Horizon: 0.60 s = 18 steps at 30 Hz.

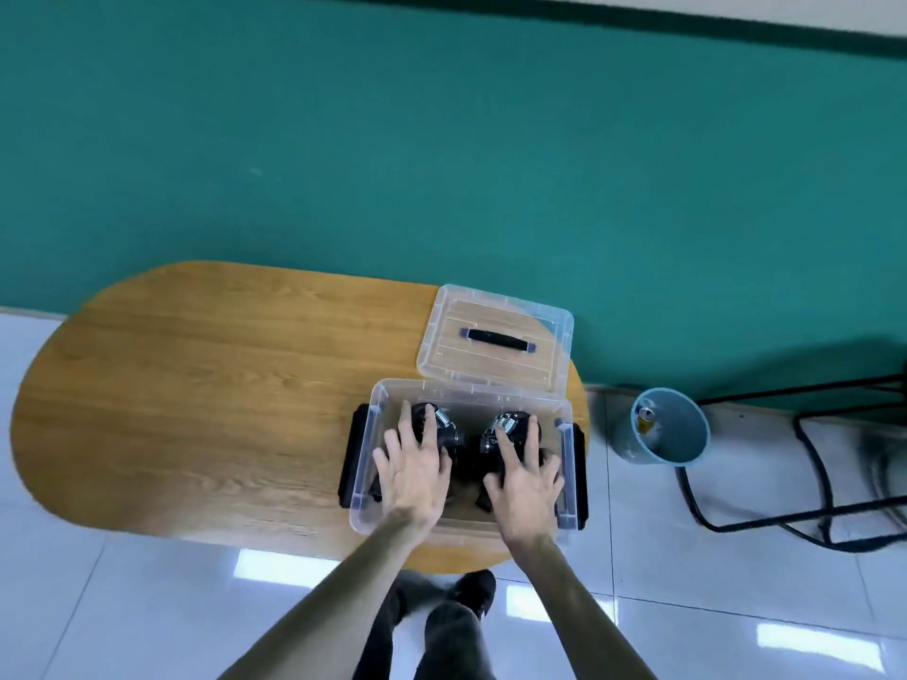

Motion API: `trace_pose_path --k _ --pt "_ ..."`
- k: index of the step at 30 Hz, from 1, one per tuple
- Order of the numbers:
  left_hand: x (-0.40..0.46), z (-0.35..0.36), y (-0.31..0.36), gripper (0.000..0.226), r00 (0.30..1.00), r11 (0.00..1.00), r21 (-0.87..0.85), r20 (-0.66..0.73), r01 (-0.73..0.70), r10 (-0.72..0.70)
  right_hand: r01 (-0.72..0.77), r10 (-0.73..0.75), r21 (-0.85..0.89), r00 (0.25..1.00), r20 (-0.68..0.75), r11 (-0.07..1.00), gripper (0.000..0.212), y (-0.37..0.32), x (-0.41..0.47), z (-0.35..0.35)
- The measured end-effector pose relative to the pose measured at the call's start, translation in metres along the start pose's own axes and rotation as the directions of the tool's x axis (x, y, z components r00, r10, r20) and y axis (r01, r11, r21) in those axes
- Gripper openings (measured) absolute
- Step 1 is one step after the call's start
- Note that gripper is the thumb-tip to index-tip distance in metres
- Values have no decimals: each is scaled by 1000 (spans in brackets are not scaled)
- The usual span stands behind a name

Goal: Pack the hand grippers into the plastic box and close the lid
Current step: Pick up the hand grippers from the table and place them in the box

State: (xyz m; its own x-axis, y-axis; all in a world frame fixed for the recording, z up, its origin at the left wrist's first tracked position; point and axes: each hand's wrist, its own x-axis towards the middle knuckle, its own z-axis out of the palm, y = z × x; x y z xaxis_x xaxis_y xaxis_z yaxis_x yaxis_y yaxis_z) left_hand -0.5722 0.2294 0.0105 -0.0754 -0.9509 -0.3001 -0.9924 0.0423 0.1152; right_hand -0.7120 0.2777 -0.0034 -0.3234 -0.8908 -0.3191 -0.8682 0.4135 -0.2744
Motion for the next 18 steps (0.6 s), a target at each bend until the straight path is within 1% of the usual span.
trace_pose_path --k 4,7,10,12,16,18 --pt "21 17 -3 69 998 999 41 48 27 -29 33 -33 -15 999 22 999 69 2 25 15" --pt "29 30 -3 68 994 998 40 98 38 -42 5 -4 -22 999 48 1000 70 5 36 25" --pt "35 38 -2 66 989 997 63 141 35 -43 39 -40 -79 999 -18 996 69 10 42 34" --pt "36 41 -2 66 989 998 52 140 44 -51 26 -30 -96 999 -41 995 71 10 44 39" --pt "35 43 0 68 988 998 41 143 51 -56 35 -38 -141 999 -20 989 74 8 41 43" --pt "35 40 1 69 992 998 35 116 48 -51 18 -19 -142 1000 -5 990 76 6 44 40"
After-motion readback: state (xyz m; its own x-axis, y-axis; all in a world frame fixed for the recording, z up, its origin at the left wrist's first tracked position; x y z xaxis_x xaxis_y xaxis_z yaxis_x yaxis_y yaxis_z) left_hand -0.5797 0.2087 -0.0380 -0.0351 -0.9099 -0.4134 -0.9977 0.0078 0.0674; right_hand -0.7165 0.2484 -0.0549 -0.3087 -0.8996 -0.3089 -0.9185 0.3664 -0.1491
